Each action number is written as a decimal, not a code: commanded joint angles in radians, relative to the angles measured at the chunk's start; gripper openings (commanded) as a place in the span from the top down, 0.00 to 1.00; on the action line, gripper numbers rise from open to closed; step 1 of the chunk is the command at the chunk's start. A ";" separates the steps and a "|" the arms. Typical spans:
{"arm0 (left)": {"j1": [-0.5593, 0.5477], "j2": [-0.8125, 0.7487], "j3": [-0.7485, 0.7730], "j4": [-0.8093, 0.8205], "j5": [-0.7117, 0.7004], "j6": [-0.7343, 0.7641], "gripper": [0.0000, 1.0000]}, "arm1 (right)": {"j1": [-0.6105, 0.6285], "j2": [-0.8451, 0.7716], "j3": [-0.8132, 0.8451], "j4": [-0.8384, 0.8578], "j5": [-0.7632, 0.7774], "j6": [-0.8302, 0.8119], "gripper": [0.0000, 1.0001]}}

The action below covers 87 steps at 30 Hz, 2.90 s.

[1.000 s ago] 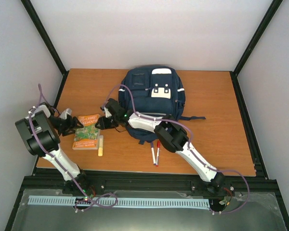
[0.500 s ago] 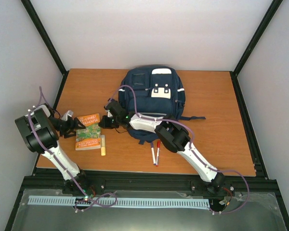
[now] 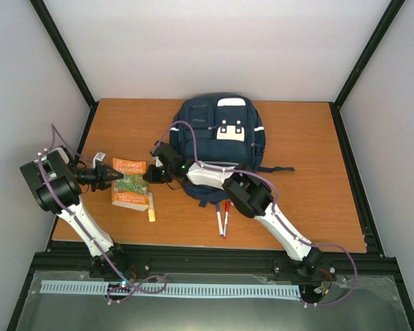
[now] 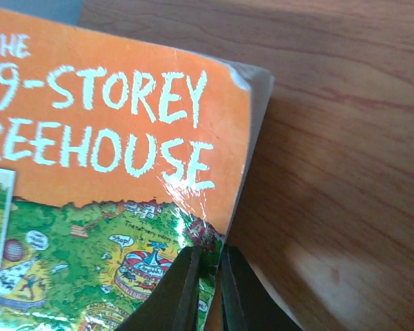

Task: Pack the student bag
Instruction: Pick up the book from the center of the board.

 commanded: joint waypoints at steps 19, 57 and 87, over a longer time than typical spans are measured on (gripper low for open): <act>-0.019 -0.236 0.458 -0.058 0.124 -0.180 0.99 | -0.169 -0.311 0.023 -0.203 0.011 -0.682 0.52; -0.373 -0.151 0.824 0.083 0.748 -0.405 0.99 | -0.377 -0.548 0.118 -0.083 -0.491 -0.475 0.00; -0.413 -0.138 0.836 0.119 0.717 -0.408 0.97 | -0.320 -0.493 0.159 0.030 -0.631 -0.383 0.20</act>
